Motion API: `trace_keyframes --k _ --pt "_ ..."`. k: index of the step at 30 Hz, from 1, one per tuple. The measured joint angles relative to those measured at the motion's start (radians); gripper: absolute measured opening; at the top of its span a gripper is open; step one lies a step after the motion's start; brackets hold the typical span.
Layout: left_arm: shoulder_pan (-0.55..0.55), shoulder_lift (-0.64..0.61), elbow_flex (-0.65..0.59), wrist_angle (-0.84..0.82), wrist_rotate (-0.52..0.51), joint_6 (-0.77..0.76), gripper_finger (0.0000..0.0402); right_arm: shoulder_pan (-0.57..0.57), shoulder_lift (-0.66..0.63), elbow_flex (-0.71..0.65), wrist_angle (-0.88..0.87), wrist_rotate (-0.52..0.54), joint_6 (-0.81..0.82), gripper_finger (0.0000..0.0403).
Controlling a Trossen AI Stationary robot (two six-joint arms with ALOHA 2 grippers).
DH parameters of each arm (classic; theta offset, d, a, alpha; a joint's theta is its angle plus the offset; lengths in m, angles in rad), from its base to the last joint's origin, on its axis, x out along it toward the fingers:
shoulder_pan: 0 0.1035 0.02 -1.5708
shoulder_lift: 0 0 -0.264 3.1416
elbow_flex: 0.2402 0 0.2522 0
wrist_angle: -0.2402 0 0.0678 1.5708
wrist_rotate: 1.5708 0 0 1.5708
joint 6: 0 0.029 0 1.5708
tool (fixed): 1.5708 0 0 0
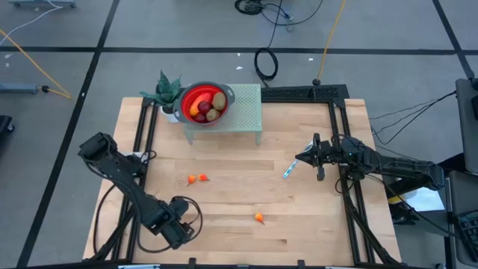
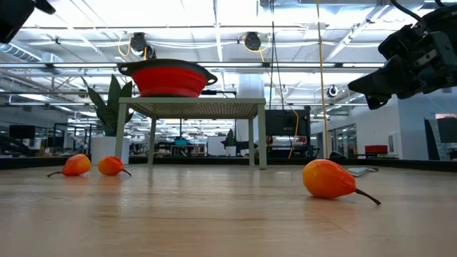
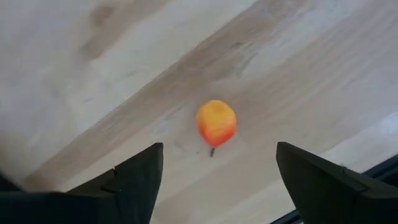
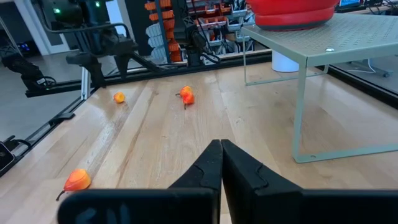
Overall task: Pick & Place Fruit
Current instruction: Put the pear into the red strainer bowl on the shelf
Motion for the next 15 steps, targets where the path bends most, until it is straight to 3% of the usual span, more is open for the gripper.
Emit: trace_keyframes --k 15 --pt "-0.001 0.0 -0.122 0.131 0.014 0.012 0.0274 0.0 0.0 0.0 0.0 0.0 0.0 0.0"
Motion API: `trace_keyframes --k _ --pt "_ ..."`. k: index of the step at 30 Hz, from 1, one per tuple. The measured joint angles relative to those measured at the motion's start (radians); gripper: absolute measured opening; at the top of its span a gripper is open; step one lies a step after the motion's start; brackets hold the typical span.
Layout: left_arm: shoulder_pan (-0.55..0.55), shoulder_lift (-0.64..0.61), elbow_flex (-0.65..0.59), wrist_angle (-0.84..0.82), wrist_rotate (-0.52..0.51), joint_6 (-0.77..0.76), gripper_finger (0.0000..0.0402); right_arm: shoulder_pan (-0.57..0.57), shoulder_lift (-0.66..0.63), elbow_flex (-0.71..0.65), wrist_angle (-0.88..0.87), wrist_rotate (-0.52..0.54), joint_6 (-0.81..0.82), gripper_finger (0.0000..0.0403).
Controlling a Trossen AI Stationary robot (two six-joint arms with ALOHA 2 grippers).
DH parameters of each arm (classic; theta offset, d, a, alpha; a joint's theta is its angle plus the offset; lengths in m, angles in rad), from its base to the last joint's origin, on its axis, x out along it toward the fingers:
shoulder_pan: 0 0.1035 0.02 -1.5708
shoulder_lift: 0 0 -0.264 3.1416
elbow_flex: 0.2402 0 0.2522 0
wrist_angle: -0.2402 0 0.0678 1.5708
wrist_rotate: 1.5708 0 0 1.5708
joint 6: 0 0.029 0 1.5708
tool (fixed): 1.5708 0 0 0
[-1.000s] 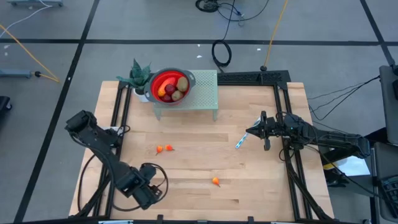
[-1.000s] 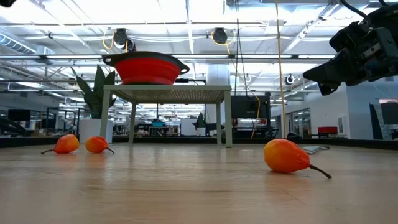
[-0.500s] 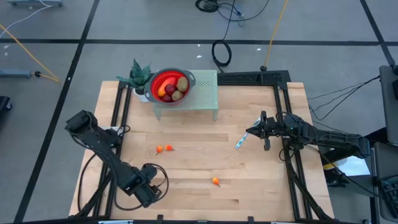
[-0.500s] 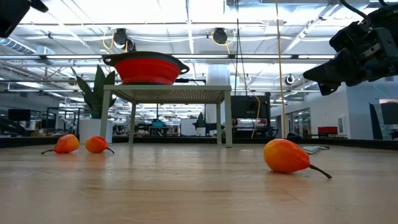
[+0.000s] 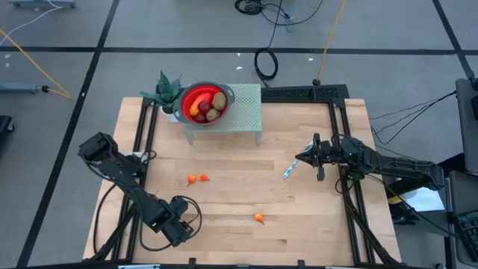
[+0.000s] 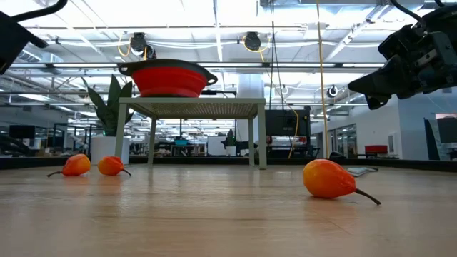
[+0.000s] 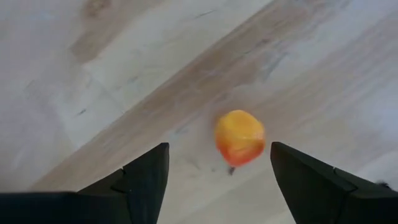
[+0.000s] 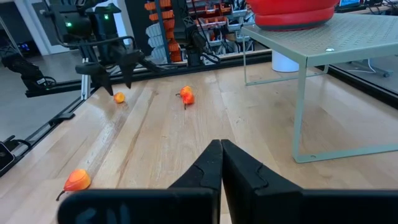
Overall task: Pick & Place Fruit
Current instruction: Put the pear into the red strainer bowl on the shelf
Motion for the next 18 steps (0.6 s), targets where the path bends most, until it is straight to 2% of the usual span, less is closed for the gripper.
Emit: trace_keyframes --k 7,13,18 --pt "-0.003 0.034 -0.012 0.035 0.01 0.004 0.0273 0.0 0.0 0.0 0.0 0.0 0.0 0.0" --pt "-0.003 0.116 -0.008 0.072 0.115 -0.001 0.0273 0.0 0.0 0.0 0.0 0.002 0.0 0.0" --pt "0.003 0.143 -0.006 0.095 0.111 -0.002 0.0273 0.0 0.0 0.0 0.0 0.003 -0.003 0.0"
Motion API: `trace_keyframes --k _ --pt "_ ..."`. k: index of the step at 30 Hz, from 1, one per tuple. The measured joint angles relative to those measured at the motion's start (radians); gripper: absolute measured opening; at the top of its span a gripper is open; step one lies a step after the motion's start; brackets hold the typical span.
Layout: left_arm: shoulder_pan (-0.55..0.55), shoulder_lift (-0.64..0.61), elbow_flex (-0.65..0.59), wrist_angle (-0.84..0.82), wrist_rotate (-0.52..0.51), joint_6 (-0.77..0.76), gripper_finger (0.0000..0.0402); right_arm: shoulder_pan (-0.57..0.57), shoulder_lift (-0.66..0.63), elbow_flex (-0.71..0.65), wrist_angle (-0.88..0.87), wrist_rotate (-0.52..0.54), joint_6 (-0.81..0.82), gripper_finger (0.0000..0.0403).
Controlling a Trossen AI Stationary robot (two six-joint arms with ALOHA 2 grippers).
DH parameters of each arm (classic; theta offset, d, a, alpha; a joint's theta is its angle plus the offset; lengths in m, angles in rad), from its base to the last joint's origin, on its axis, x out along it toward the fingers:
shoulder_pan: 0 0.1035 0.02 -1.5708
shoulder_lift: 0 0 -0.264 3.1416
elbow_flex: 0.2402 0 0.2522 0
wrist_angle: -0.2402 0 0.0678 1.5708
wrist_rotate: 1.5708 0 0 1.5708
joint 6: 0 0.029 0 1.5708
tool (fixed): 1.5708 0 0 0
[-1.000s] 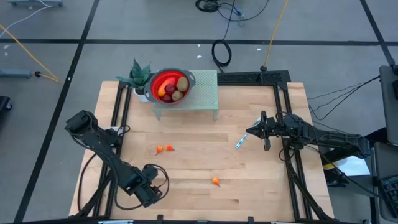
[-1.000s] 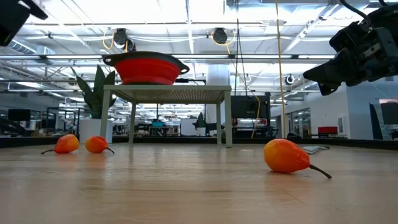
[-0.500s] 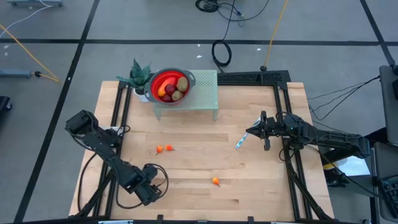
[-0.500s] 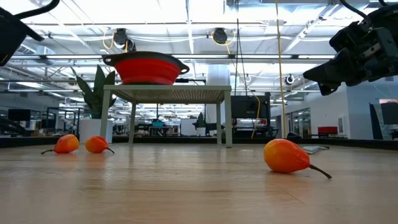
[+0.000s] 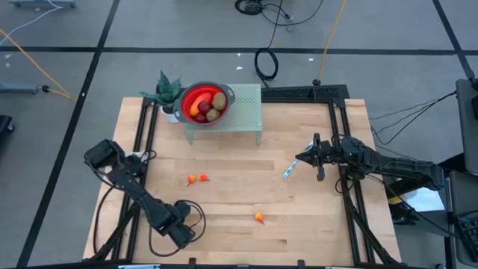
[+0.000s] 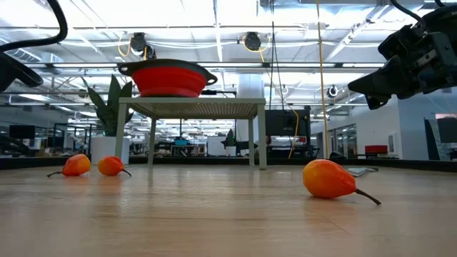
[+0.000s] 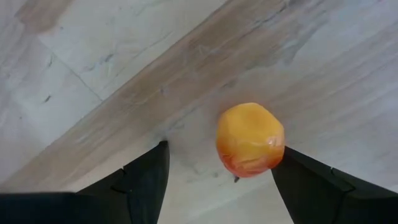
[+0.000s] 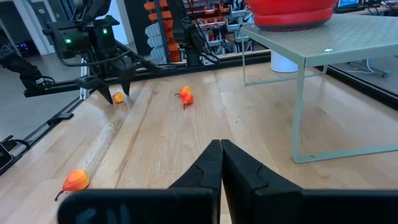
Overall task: Pick & Place Fruit
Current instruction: Put the pear into the red strainer bowl on the shelf
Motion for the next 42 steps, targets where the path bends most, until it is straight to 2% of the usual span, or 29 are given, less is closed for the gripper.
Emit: trace_keyframes --k 4,17,28,42 --pt "0.006 -0.011 -0.002 0.001 -0.026 -0.002 0.0273 0.0 0.0 0.0 0.002 0.001 0.0 0.0" --pt "0.018 -0.009 -0.003 -0.002 -0.023 0.001 0.0268 0.0 0.0 0.0 0.005 0.001 0.003 0.0" --pt "0.019 -0.008 -0.003 0.026 -0.032 0.001 0.0157 0.0 0.0 0.0 0.006 0.001 0.003 0.0" --pt "0.02 -0.008 -0.003 0.03 -0.037 -0.02 0.0052 0.0 0.0 0.0 0.007 0.001 0.003 0.0"
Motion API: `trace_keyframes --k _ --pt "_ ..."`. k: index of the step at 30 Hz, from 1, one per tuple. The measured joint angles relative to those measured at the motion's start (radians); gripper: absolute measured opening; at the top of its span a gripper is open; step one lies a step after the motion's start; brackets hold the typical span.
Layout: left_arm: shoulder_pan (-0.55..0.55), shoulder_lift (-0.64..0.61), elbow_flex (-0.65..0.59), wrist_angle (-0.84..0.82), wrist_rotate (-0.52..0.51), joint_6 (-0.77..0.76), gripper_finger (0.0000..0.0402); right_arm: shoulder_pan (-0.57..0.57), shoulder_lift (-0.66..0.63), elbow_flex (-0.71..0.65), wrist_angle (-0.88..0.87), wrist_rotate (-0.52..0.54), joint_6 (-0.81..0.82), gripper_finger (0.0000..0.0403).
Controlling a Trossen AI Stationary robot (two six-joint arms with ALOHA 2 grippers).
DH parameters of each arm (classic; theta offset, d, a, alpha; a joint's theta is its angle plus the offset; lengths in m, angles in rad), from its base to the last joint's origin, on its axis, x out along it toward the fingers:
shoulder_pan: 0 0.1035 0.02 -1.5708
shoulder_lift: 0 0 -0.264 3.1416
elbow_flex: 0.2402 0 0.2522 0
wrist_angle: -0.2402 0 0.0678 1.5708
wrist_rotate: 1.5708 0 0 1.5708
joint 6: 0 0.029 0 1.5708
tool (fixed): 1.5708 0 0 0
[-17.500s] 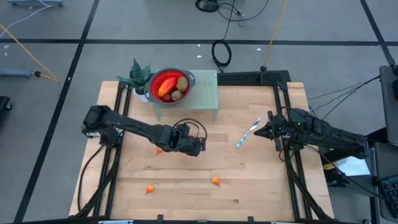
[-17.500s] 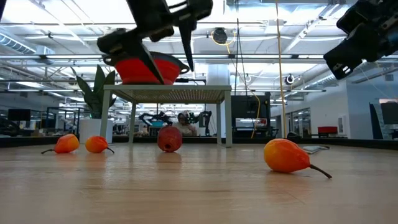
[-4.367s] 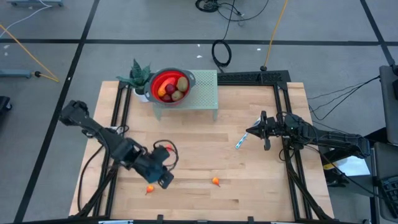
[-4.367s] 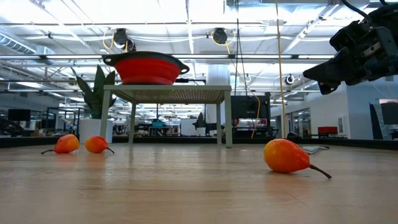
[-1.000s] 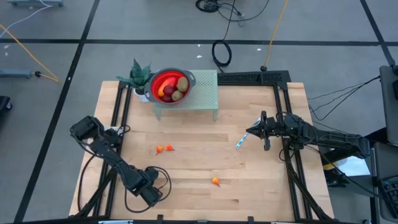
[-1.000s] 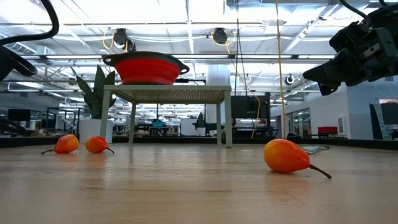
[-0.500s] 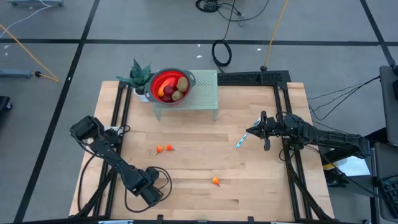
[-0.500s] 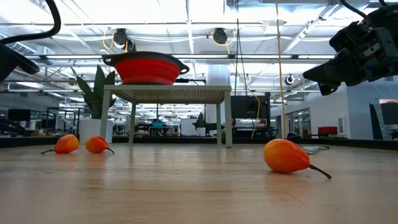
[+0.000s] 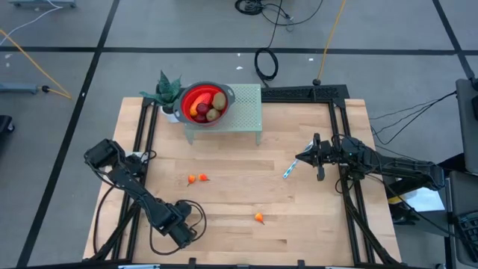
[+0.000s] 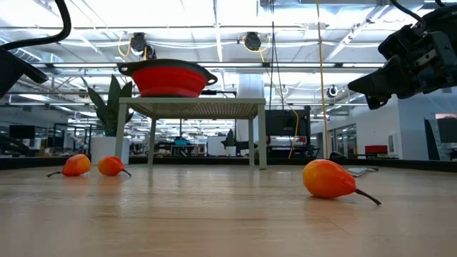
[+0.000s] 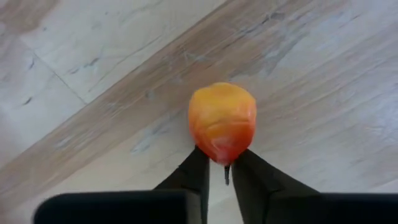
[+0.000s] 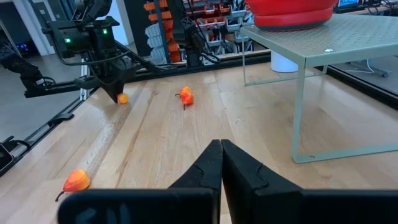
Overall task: Pick & Place Fruit
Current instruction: Put the pear into the red strainer bowl on the shelf
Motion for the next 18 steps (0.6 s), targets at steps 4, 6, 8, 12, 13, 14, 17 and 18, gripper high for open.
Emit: trace_keyframes --k 4,6,8,12,13,14,17,18 --pt "0.0 0.0 0.0 0.009 -0.001 0.001 0.0016 0.0 0.0 0.0 0.0 0.0 0.0 0.0" --pt "0.0 0.0 0.0 0.017 -0.002 0.004 0.0005 0.0 0.0 0.0 0.0 0.0 0.0 0.0" --pt "0.0 0.0 0.0 0.019 -0.003 0.005 0.0006 0.0 0.0 0.0 0.0 0.0 0.0 0.0" --pt "0.0 -0.006 0.0 0.021 -0.003 0.005 0.0003 0.0 0.0 0.0 0.0 0.0 0.013 0.0" --pt "0.0 -0.012 0.0 0.022 -0.006 0.005 0.0003 0.0 0.0 0.0 0.0 0.0 0.018 0.0" --pt "0.0 -0.019 0.0 0.022 -0.013 0.006 0.0003 0.0 0.0 0.0 0.0 0.0 0.025 0.0" --pt "-0.005 -0.052 -0.005 0.012 -0.089 0.007 0.0001 0.0 0.0 0.0 0.0 0.0 0.034 0.0" --pt "-0.008 -0.068 -0.007 0.001 -0.137 0.008 0.0001 0.0 0.0 0.0 0.0 0.0 0.034 0.0"
